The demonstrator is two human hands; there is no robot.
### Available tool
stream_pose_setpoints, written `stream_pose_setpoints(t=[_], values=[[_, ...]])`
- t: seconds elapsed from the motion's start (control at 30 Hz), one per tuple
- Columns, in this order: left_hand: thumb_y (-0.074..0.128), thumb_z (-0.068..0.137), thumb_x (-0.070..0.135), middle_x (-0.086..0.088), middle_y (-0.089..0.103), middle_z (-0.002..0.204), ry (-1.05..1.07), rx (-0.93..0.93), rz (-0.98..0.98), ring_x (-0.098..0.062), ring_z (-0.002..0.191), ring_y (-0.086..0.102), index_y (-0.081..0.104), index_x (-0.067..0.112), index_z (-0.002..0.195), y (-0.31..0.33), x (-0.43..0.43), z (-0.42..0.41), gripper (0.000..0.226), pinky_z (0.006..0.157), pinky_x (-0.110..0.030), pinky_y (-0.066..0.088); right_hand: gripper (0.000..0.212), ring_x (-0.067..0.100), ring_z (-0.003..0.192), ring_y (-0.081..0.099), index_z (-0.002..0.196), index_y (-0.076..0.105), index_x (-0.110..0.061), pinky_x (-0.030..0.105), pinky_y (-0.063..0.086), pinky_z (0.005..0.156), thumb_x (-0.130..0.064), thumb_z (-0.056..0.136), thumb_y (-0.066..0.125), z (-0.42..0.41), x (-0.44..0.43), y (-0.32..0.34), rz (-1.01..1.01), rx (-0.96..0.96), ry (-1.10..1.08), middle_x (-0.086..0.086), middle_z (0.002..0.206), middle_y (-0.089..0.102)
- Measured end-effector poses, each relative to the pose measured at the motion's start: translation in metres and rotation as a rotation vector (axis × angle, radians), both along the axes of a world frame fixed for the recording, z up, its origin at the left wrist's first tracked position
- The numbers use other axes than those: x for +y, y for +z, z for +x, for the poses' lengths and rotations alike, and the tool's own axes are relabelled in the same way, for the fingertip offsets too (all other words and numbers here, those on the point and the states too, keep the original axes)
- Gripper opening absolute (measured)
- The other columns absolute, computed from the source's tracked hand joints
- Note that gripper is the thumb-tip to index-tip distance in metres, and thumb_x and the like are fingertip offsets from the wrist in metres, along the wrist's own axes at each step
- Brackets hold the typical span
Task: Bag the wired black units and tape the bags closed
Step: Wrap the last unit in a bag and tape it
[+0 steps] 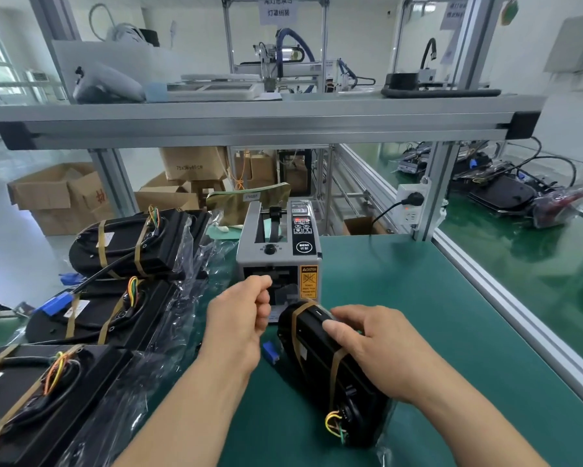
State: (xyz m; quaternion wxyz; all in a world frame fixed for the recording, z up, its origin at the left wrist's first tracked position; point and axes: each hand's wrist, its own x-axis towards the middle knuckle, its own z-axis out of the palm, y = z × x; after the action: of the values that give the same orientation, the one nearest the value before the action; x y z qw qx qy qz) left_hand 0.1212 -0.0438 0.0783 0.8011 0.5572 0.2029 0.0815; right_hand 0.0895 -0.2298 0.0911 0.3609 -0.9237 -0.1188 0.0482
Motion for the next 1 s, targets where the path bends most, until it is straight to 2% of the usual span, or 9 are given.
stream_pose_setpoints(t=[0.1, 0.2, 0.33, 0.57, 0.7, 0.77, 0.9, 1.0], values=[[0.068, 0.081, 0.017, 0.003, 0.054, 0.057, -0.264, -0.119, 0.223, -0.006, 0.045, 0.042, 0.063, 0.021, 0.052, 0.011, 0.002, -0.021, 0.03, 0.047, -0.017, 0.036, 0.031, 0.02, 0.09, 0.066, 0.102, 0.065, -0.02, 0.041, 0.054, 0.084, -0.04, 0.102, 0.041, 0.001, 0.002, -0.002, -0.053, -0.042, 0.011, 0.0, 0.093, 0.073], [0.071, 0.082, 0.02, 0.004, 0.052, 0.057, -0.383, -0.107, 0.37, -0.005, 0.046, 0.04, 0.067, 0.019, 0.06, 0.014, -0.001, -0.029, 0.022, 0.046, -0.013, 0.035, 0.032, 0.025, 0.095, 0.065, 0.106, 0.063, -0.015, 0.043, 0.052, 0.087, -0.034, 0.103, 0.037, 0.001, 0.004, -0.003, -0.089, -0.052, 0.022, 0.005, 0.1, 0.072], [0.073, 0.084, 0.011, 0.01, 0.051, 0.047, -0.402, -0.086, 0.458, 0.0, 0.04, 0.04, 0.069, 0.009, 0.07, 0.01, -0.005, -0.027, 0.015, 0.042, -0.009, 0.034, 0.035, 0.026, 0.101, 0.064, 0.11, 0.064, -0.015, 0.042, 0.05, 0.091, -0.032, 0.105, 0.034, -0.001, 0.008, -0.001, -0.127, -0.071, 0.023, 0.006, 0.107, 0.072], [0.075, 0.081, 0.011, 0.006, 0.065, 0.056, -0.406, -0.074, 0.568, 0.001, 0.049, 0.056, 0.07, 0.017, 0.058, 0.008, -0.002, -0.017, 0.024, 0.049, -0.01, 0.043, 0.036, 0.024, 0.092, 0.064, 0.105, 0.065, -0.017, 0.041, 0.052, 0.086, -0.033, 0.105, 0.032, -0.003, 0.01, 0.001, -0.146, -0.077, 0.035, 0.005, 0.099, 0.071], [0.076, 0.079, 0.012, 0.006, 0.064, 0.054, -0.362, -0.062, 0.594, 0.001, 0.047, 0.056, 0.071, 0.012, 0.061, 0.005, -0.003, -0.016, 0.019, 0.046, -0.011, 0.043, 0.036, 0.024, 0.088, 0.062, 0.1, 0.064, -0.018, 0.04, 0.052, 0.083, -0.033, 0.105, 0.032, -0.003, 0.01, 0.001, -0.154, -0.088, 0.037, 0.005, 0.092, 0.069], [0.075, 0.079, 0.012, 0.005, 0.064, 0.054, -0.337, -0.059, 0.599, 0.0, 0.048, 0.057, 0.071, 0.008, 0.063, 0.004, -0.005, -0.016, 0.017, 0.046, -0.012, 0.044, 0.036, 0.025, 0.089, 0.063, 0.101, 0.064, -0.017, 0.04, 0.052, 0.083, -0.033, 0.105, 0.032, -0.003, 0.011, 0.001, -0.156, -0.094, 0.04, 0.005, 0.094, 0.07], [0.075, 0.079, 0.012, 0.005, 0.062, 0.052, -0.32, -0.057, 0.621, -0.004, 0.045, 0.055, 0.069, 0.016, 0.055, 0.002, -0.007, -0.017, 0.025, 0.042, -0.015, 0.043, 0.036, 0.027, 0.087, 0.064, 0.107, 0.065, -0.016, 0.041, 0.052, 0.08, -0.032, 0.104, 0.032, -0.004, 0.012, 0.0, -0.166, -0.168, 0.065, 0.008, 0.092, 0.07], [0.075, 0.074, 0.019, -0.002, 0.06, 0.054, -0.33, -0.044, 0.639, -0.018, 0.048, 0.054, 0.069, 0.019, 0.055, 0.003, -0.007, -0.018, 0.02, 0.046, -0.028, 0.047, 0.038, 0.027, 0.082, 0.065, 0.108, 0.066, -0.015, 0.041, 0.053, 0.076, -0.033, 0.103, 0.034, -0.004, 0.012, 0.0, -0.15, -0.209, 0.071, 0.008, 0.088, 0.069]])
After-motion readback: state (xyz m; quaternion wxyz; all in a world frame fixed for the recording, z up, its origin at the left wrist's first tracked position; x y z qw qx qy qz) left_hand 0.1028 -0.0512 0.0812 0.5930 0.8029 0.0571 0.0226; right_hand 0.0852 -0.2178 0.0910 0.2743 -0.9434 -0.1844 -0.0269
